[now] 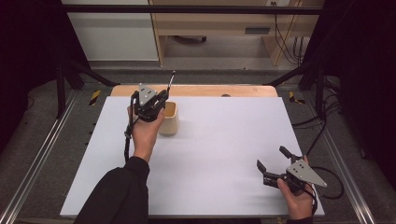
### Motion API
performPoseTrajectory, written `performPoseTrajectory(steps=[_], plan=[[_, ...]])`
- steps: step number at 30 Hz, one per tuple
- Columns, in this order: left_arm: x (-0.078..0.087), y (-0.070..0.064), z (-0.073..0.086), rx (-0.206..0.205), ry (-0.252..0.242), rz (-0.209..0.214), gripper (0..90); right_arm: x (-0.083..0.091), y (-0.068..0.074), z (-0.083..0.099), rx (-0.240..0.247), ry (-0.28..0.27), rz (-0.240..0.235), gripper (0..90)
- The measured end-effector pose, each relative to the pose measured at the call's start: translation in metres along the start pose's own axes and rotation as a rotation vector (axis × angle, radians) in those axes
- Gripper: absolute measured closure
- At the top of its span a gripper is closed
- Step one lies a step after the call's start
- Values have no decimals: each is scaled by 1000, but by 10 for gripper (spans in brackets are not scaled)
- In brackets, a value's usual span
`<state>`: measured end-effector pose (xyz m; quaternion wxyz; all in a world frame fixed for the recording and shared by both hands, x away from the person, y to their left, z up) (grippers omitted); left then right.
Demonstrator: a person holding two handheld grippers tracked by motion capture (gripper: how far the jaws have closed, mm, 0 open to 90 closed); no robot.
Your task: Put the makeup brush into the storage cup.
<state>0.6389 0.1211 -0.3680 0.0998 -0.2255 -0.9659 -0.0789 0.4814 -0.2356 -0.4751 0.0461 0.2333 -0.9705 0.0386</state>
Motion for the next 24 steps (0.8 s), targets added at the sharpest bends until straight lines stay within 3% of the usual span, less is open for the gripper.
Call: performPoseTrajectory(steps=[24], plan=[[-6,5,-7,25,-47,-2,839,-1,2,1,7,8,-6,44]])
Point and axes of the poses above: each handheld gripper's, and its own axes: x roughly backward along the jaws, z roughly out of its underside, y roughly to its left, the point moved 9 cm from there along -x, roughly forward along the jaws, and after that the axes turned 2 degrees about -x, right-handed, at the moved point
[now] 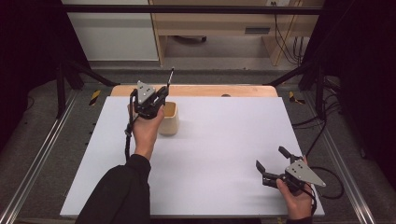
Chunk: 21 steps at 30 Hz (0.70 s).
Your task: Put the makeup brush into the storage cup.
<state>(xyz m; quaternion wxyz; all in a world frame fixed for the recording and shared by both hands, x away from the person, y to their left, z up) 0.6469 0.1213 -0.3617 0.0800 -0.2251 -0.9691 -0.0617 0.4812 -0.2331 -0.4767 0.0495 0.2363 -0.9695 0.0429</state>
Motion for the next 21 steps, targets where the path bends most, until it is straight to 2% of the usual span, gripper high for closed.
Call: performPoseTrajectory(steps=[4,10,15,19,21], plan=[[-2,2,-2,0,-8,-2,839,0,0,0,4,1,1,44],[-4,7,-3,21,-22,-16,839,0,0,0,3,2,-2,44],[-3,6,-4,22,-30,-13,839,1,0,0,2,1,-1,45],[-3,2,-5,-19,-31,-4,839,0,1,0,5,2,-3,45],[-4,2,-5,-14,-31,-5,839,-1,2,1,6,7,-8,47]])
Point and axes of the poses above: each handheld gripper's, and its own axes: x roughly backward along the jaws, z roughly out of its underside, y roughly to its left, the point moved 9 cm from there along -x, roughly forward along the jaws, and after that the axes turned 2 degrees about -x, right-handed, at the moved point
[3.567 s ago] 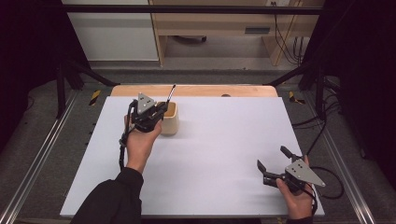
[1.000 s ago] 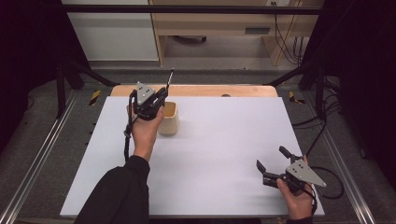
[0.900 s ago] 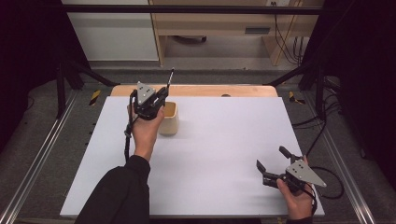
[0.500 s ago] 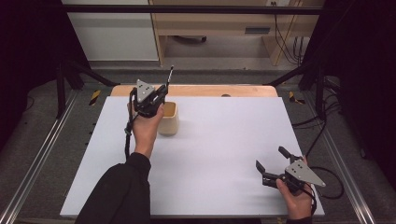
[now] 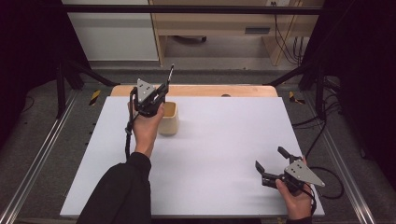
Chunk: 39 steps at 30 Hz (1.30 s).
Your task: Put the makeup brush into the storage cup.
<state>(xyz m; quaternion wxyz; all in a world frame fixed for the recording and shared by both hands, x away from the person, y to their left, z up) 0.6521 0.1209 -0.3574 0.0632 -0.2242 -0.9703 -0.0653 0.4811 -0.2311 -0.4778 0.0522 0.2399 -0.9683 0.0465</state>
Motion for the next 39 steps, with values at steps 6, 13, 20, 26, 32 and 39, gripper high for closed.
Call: performPoseTrajectory(steps=[6,13,20,26,32,39], plan=[[-3,4,0,22,-8,-10,839,0,-1,0,-1,-3,3,48],[-6,6,-2,75,-32,-13,839,0,1,1,-3,5,-2,48],[-8,5,-2,71,-39,-3,839,0,1,1,-3,7,2,48],[-5,6,-5,90,-60,7,839,-1,0,2,0,8,3,48],[-6,7,-4,80,-64,18,839,-1,1,2,7,11,6,48],[-6,6,0,52,-66,45,839,-1,1,2,10,12,5,48]])
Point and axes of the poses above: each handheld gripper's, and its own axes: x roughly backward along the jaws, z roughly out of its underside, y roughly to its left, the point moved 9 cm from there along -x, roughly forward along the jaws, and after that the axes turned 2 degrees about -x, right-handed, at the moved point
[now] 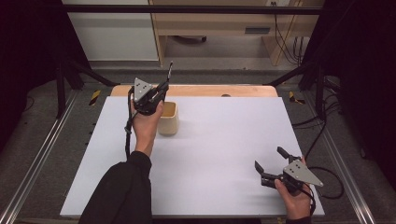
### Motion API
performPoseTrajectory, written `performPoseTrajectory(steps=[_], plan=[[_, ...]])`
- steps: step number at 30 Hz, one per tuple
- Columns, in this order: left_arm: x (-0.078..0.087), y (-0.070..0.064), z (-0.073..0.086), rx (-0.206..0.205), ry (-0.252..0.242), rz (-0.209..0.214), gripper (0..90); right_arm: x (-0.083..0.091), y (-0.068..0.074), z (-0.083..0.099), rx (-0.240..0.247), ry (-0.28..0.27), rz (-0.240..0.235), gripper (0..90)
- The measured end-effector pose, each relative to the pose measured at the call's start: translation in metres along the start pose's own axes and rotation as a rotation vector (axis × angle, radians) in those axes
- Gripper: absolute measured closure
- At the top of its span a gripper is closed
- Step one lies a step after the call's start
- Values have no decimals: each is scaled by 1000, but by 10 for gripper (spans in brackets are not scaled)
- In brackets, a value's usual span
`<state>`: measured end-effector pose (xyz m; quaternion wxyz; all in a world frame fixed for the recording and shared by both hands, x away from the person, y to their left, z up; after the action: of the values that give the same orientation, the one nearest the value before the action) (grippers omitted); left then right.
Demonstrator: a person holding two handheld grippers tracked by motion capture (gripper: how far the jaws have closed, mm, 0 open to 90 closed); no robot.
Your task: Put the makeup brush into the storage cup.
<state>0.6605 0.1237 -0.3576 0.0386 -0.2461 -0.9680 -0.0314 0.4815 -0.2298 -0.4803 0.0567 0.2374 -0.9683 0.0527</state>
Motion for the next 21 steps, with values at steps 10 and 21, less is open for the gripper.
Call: performPoseTrajectory(steps=[10,21], plan=[[-2,2,4,7,6,1,839,1,0,-1,-2,-5,-1,48],[-5,13,16,27,-6,-17,839,0,1,0,1,-1,0,48]])
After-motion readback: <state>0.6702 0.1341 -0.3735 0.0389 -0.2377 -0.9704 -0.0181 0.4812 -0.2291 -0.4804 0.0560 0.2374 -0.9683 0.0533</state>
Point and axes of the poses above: each handheld gripper's, and its own axes: x roughly backward along the jaws, z roughly out of its underside, y roughly to its left, the point moved 9 cm from there along -x, roughly forward along the jaws, and after that the axes turned 2 degrees about -x, right-handed, at the moved point
